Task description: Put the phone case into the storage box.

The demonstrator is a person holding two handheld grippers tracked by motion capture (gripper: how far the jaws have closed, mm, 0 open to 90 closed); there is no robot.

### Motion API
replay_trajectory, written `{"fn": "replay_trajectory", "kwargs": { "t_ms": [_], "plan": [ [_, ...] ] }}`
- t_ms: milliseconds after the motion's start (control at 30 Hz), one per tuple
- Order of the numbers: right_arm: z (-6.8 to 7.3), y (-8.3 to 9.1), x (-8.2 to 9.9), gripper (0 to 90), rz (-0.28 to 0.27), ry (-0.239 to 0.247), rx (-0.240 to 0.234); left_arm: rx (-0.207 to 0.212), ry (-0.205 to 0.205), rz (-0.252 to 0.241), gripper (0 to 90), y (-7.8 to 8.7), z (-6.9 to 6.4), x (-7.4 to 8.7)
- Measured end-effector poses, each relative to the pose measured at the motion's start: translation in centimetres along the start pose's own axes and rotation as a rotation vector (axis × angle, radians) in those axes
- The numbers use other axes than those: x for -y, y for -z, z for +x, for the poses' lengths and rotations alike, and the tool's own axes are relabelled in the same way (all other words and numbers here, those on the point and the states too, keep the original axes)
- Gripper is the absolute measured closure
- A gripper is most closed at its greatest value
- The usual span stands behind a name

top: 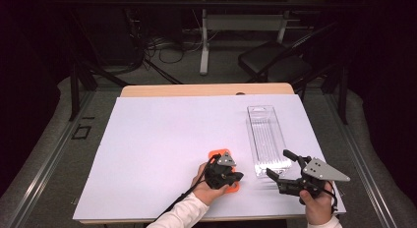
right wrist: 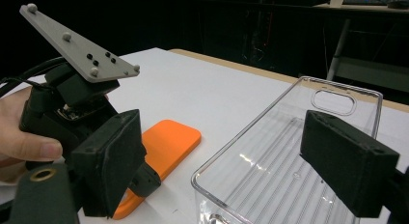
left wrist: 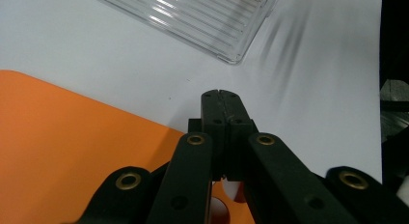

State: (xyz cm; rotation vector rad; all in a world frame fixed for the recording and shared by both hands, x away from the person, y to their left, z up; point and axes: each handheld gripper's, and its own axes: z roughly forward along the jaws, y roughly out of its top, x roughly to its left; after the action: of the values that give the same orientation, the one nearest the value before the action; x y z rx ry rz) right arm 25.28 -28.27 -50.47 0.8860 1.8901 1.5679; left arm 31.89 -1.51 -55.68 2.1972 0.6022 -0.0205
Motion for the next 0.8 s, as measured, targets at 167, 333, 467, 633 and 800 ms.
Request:
{"fn": "replay_trajectory", "kwargs": {
  "t_ms": [167,333,467,633,800],
  "plan": [
    [-0.01,0.0,0.01,14.4,0.001,0.001,0.0,-0.016,-0.013,0.017,90.0,-0.33,-0.25,0.04],
    [-0.01,-0.03,0.05,14.4,0.003,-0.004,-0.003,-0.014,-0.024,0.029,90.0,-0.64,-0.35,-0.01],
    [-0.04,-0.01,0.04,14.3,0.001,-0.001,-0.001,-0.001,-0.027,0.034,90.0,-0.6,-0.31,-0.03],
    [-0.08,-0.01,0.06,14.4,-0.002,-0.004,-0.001,-0.02,-0.035,0.052,90.0,-0.39,-0.5,-0.03],
    [-0.08,-0.01,0.06,14.4,-0.003,-0.005,0.0,-0.014,-0.044,0.071,90.0,0.14,-0.47,0.2]
  ]
}}
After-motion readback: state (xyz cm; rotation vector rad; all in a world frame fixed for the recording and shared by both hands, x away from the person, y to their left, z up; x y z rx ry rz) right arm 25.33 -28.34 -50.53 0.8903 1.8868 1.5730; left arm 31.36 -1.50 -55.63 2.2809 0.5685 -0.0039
